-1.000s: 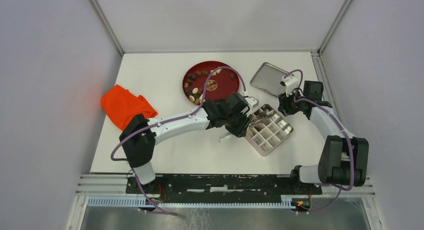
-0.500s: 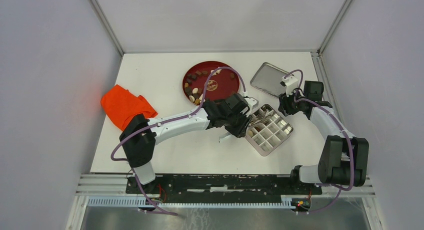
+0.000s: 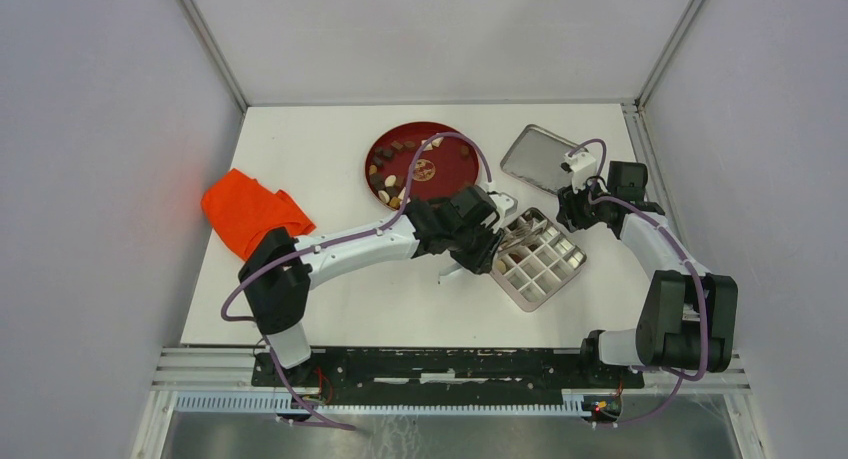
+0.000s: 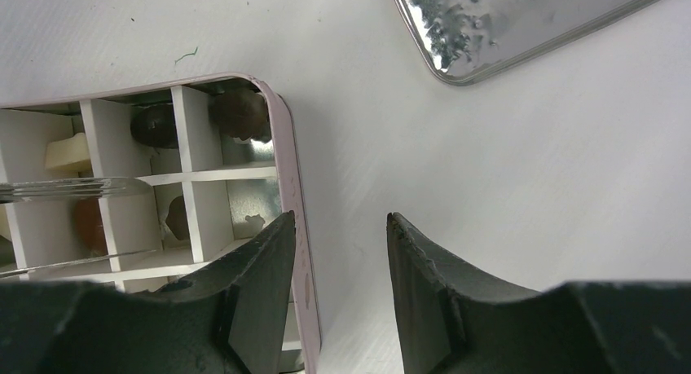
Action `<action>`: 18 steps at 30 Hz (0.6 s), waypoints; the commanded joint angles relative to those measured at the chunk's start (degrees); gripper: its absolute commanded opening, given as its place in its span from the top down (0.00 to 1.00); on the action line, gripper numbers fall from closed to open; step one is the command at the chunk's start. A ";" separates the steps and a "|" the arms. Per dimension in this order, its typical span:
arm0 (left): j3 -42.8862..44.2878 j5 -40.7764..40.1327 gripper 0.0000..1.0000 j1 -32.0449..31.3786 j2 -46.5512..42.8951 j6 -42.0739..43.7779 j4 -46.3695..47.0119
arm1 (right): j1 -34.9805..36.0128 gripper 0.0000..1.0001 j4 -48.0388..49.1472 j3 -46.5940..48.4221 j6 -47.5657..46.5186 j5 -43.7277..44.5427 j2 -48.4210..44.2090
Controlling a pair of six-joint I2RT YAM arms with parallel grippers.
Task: Pack the chocolate
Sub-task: Place the fake chocolate in the packing box.
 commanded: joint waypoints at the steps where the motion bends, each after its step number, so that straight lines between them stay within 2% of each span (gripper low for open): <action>1: 1.97 1.79 0.63 -0.28 -4.91 -1.13 4.34 | -0.27 0.49 0.28 0.04 -0.87 -1.33 -1.55; 5: 0.06 1.65 0.64 1.17 -7.76 -1.66 4.75 | -0.31 0.49 0.13 0.06 -0.91 -1.51 -1.78; 8: -2.30 1.92 0.64 4.82 -10.20 -1.85 4.75 | -0.27 0.49 -0.14 0.15 -1.00 -1.73 -1.96; 14: -7.45 3.76 0.64 17.42 -15.95 -0.76 4.34 | -0.26 0.49 -0.36 -0.03 -1.31 -1.90 -2.18; 18: -7.26 1.60 0.63 26.63 -15.31 1.50 3.12 | -0.27 0.49 -0.48 0.06 -1.51 -2.08 -2.05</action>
